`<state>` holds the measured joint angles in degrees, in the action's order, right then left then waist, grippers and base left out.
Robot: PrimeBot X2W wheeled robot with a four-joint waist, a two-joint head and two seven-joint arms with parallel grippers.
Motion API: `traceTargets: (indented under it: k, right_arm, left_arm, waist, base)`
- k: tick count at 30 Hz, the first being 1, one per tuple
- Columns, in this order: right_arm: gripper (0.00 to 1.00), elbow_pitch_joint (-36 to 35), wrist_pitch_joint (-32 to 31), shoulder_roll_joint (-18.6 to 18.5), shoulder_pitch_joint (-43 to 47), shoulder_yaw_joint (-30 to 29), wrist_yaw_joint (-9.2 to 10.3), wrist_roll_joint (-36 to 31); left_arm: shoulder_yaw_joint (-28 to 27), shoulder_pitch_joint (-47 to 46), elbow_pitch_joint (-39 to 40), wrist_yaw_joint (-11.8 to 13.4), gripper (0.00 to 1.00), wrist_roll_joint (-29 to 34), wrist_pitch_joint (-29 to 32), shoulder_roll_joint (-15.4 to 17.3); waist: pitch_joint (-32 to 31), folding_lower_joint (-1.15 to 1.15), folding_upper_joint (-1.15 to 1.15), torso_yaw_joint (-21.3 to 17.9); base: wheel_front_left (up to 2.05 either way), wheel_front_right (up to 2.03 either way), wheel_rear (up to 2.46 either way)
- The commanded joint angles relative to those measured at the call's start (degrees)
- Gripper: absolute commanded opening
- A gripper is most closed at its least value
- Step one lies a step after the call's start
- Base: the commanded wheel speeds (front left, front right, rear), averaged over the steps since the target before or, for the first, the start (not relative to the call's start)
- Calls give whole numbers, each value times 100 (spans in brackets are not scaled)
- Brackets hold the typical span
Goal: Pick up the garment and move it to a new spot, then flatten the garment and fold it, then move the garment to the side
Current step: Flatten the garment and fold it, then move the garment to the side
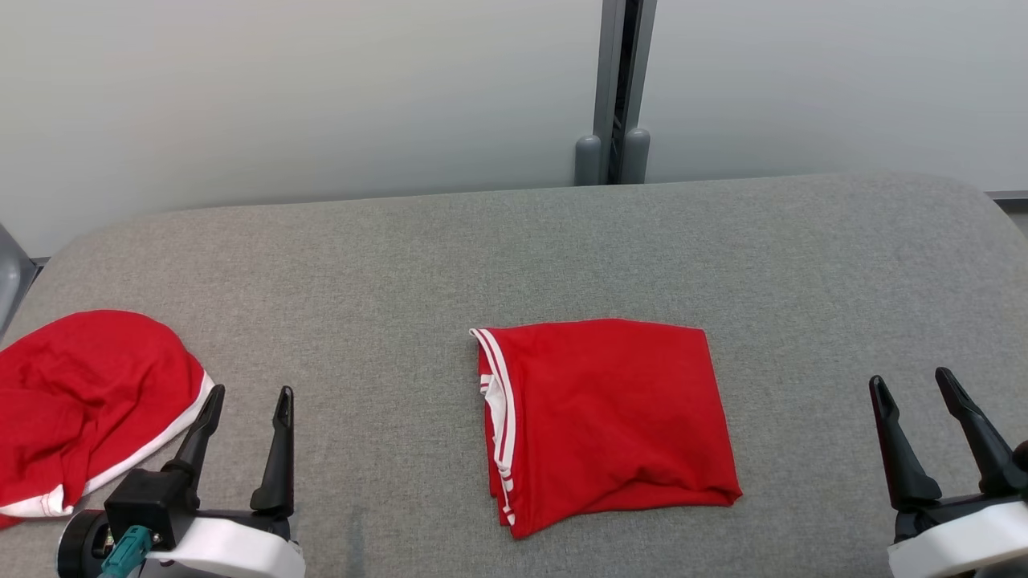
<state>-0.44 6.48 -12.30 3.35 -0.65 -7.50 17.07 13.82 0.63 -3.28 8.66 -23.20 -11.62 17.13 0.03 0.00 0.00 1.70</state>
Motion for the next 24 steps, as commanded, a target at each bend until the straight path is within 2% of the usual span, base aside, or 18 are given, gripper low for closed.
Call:
traceTargets:
  k: [1, 24]
  right_arm:
    - [100, -33, -30, 11, 75, -28, 2, -33]
    - [100, -36, -101, 148, 116, -75, 2, 0]
  left_arm:
    - [-22, 39, 46, 46, 100, 33, 15, 37]
    - [6, 123, 275, 247, 100, -23, 167, 117]
  waist:
    - [-4, 0, 0, 1]
    - [-86, 0, 0, 55]
  base:
    - [0, 0, 0]
    - [0, 0, 0]
